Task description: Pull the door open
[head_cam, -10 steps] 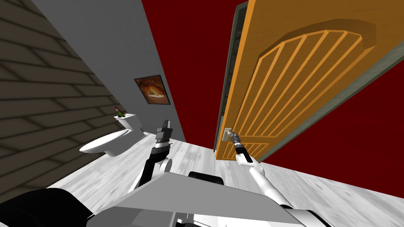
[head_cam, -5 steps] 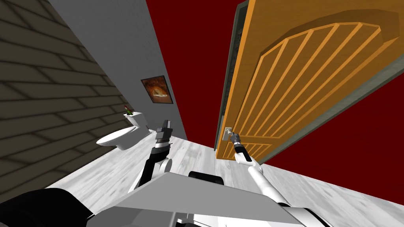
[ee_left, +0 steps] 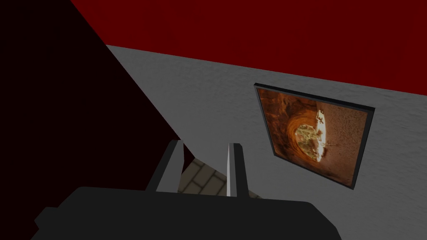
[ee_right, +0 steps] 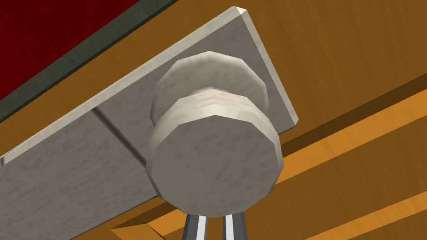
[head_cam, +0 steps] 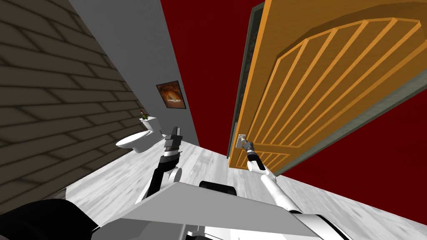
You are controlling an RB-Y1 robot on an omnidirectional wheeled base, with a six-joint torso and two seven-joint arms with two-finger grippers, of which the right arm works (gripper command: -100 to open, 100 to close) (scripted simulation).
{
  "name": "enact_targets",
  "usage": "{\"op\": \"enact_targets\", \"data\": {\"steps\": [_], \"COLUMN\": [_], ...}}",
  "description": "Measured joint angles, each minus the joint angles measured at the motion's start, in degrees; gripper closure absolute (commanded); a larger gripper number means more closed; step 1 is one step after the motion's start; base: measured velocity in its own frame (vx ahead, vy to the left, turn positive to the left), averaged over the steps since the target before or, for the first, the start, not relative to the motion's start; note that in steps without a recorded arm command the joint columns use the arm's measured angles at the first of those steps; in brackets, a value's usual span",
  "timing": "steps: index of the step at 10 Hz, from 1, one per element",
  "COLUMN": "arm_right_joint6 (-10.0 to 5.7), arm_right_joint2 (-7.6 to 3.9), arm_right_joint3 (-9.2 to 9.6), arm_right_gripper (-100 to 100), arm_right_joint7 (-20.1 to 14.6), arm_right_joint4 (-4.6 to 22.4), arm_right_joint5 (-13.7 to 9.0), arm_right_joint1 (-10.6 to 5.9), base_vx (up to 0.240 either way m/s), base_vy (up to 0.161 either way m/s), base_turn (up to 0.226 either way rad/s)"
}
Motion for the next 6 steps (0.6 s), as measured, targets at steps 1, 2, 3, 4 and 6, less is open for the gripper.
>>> {"op": "enact_targets", "data": {"steps": [1, 2, 3, 4, 6], "arm_right_joint6": [-0.18, 0.53, 0.45, 0.45, 0.89], "arm_right_joint2": [0.03, 0.24, 0.59, 0.60, 1.27], "arm_right_joint3": [0.13, -0.09, -0.18, -0.21, -0.53], "arm_right_gripper": [100, 100, 100, 100, 100], "arm_right_joint7": [-1.2, -1.2, -1.8, -3.3, -6.4], "arm_right_joint4": [0.5, -0.7, 0.1, 0.0, -0.3], "arm_right_joint5": [-0.5, -0.7, -1.3, -2.3, -4.4], "arm_right_joint1": [-0.30, 0.25, -0.23, -0.13, -0.31], "base_vx": [-0.018, -0.025, -0.044, -0.079, -0.083], "base_vy": [-0.007, -0.024, -0.051, -0.061, -0.065], "base_turn": [0.000, 0.057, 0.141, 0.151, 0.095]}}
